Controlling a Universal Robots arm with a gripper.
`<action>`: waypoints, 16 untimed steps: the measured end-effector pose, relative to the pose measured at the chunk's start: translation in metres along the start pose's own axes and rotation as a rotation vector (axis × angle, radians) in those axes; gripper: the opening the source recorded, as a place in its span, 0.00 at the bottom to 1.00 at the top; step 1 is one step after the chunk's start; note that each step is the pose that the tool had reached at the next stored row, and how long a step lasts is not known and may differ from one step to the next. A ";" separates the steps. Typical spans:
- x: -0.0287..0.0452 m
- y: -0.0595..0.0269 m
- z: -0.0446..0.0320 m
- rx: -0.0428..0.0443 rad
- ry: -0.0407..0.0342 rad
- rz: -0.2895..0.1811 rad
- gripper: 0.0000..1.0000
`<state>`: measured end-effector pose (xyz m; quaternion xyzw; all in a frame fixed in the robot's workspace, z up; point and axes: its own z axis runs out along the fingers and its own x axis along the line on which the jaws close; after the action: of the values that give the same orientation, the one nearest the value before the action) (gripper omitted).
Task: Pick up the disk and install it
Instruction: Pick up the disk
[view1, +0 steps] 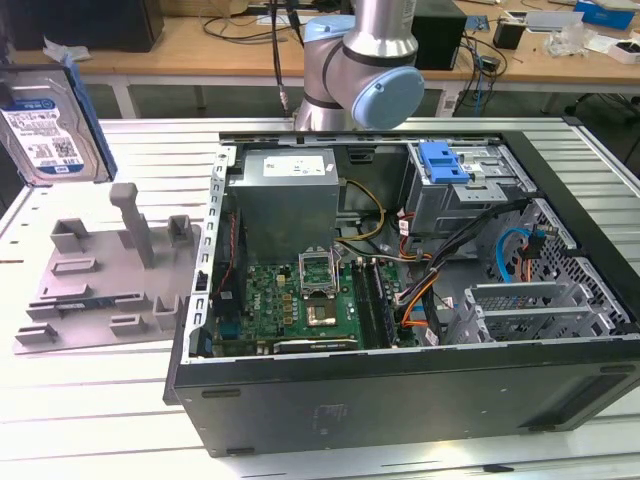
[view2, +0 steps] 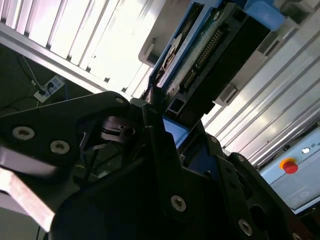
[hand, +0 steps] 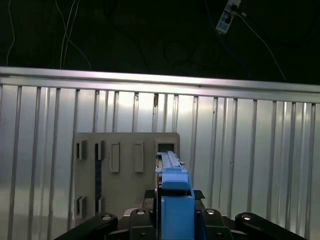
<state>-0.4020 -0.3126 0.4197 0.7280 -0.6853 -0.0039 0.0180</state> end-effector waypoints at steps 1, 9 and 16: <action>0.0001 0.0002 -0.0076 0.0000 0.0002 0.000 0.37; 0.0007 0.0002 -0.0313 -0.0001 0.0004 0.000 0.37; 0.0011 -0.0001 -0.0522 -0.0001 0.0004 0.000 0.37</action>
<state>-0.4003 -0.3126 0.4719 0.7280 -0.6853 -0.0038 0.0181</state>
